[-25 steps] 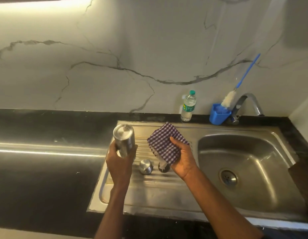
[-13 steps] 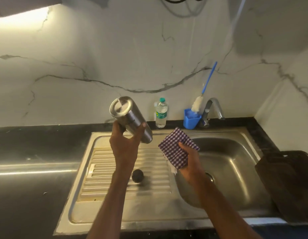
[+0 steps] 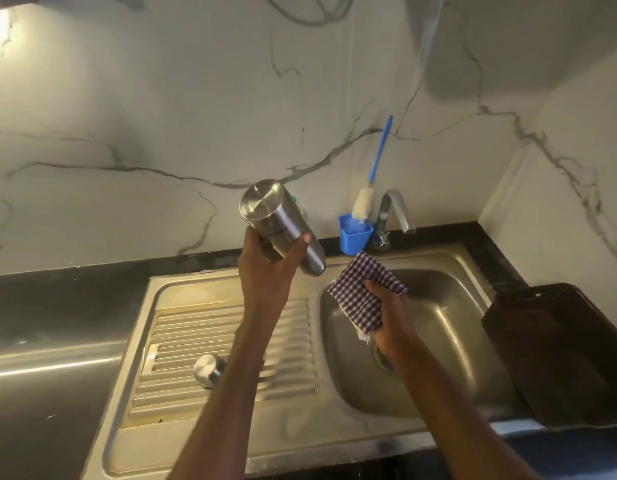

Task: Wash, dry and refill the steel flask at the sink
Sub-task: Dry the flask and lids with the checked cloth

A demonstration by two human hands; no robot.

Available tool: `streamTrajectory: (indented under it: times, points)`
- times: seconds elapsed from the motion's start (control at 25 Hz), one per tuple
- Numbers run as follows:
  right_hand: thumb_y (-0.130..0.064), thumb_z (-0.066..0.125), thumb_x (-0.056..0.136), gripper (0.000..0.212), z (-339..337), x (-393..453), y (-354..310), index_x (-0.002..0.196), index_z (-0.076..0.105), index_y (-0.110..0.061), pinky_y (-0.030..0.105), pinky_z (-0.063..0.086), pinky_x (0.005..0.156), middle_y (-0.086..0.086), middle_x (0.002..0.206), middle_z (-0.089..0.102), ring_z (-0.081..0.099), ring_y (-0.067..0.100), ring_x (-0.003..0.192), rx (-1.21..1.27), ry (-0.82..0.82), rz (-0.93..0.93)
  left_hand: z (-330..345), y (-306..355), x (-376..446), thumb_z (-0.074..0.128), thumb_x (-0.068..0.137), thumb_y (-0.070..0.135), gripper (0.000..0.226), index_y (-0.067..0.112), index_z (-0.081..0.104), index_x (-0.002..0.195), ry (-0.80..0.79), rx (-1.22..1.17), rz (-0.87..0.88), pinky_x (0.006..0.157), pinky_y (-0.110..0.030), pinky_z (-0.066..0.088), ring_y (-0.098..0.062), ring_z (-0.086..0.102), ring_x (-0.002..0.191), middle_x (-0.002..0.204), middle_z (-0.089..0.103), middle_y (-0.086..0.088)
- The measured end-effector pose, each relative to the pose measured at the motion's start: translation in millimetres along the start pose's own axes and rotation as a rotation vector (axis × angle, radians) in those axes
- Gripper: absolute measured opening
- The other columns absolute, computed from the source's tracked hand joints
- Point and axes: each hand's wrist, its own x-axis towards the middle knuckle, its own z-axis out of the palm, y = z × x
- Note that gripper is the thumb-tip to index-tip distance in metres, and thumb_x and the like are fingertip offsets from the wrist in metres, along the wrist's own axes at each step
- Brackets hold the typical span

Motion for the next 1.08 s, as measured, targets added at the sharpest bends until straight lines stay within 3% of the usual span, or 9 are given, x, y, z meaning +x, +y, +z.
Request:
streamTrajectory:
  times: [0.12,0.32,0.44,0.52,0.72,0.92,1.08]
  points:
    - [-0.007,0.073,0.087,0.051,2.3,1.3,-4.7,0.136,0.059,-0.012,0.055,0.050,0.106,0.012,0.130,0.069,0.065,0.033,0.120,0.000,0.006,-0.014,5.4,-9.5,-7.9,0.091,0.078,0.042,0.058,0.027,0.062,0.126,0.001,0.048,-0.035,0.091,-0.042,0.061,0.000,0.069,0.099,0.111,0.070,0.020]
    - [-0.009,0.072,0.090,0.044,5.1,8.1,-5.4,0.131,0.060,-0.015,0.050,0.052,0.103,0.007,0.125,0.069,0.066,0.028,0.115,-0.052,0.032,-0.024,4.1,1.8,9.8,0.092,0.077,0.038,0.055,0.035,0.057,0.119,-0.022,0.047,-0.006,0.086,-0.031,0.061,0.007,0.068,0.096,0.107,0.068,0.026]
    - [-0.009,0.072,0.089,0.047,5.8,6.9,-1.8,0.134,0.060,-0.014,0.051,0.052,0.104,0.008,0.128,0.069,0.065,0.029,0.116,-0.058,0.046,-0.022,5.3,0.1,5.5,0.090,0.080,0.034,0.053,0.026,0.062,0.124,-0.007,-0.070,-0.079,0.091,-0.036,0.063,0.000,0.071,0.098,0.112,0.072,0.013]
    - [-0.008,0.070,0.092,0.041,7.1,8.2,-2.1,0.131,0.062,-0.014,0.048,0.053,0.101,0.006,0.125,0.070,0.067,0.027,0.115,-0.092,0.039,-0.053,6.2,2.7,7.1,0.089,0.082,0.031,0.053,0.022,0.062,0.127,-0.005,-0.113,-0.071,0.090,-0.032,0.063,-0.003,0.072,0.100,0.114,0.073,0.010]
    - [-0.008,0.067,0.094,0.023,9.1,2.3,-4.6,0.109,0.063,-0.025,0.036,0.055,0.084,0.000,0.111,0.070,0.067,0.021,0.106,-0.118,0.034,-0.071,6.4,17.7,22.1,0.089,0.082,0.035,0.056,0.027,0.060,0.129,-0.036,-0.097,0.005,0.095,-0.034,0.060,-0.006,0.070,0.108,0.119,0.071,0.010]
    - [-0.007,0.067,0.095,0.035,8.8,-1.6,-5.2,0.129,0.063,-0.013,0.042,0.056,0.096,0.006,0.120,0.071,0.068,0.026,0.112,-0.112,0.052,-0.083,10.5,8.1,9.1,0.091,0.079,0.034,0.056,0.020,0.062,0.126,-0.071,-0.009,-0.032,0.090,-0.036,0.063,0.001,0.070,0.097,0.114,0.073,0.010]
    - [-0.008,0.068,0.094,0.040,6.3,-2.0,-0.1,0.133,0.062,-0.011,0.041,0.056,0.092,0.008,0.125,0.070,0.067,0.027,0.113,-0.111,0.068,-0.059,12.5,10.6,10.5,0.091,0.080,0.030,0.050,0.025,0.062,0.121,-0.071,-0.088,-0.045,0.083,-0.026,0.061,-0.001,0.071,0.098,0.111,0.073,0.010]
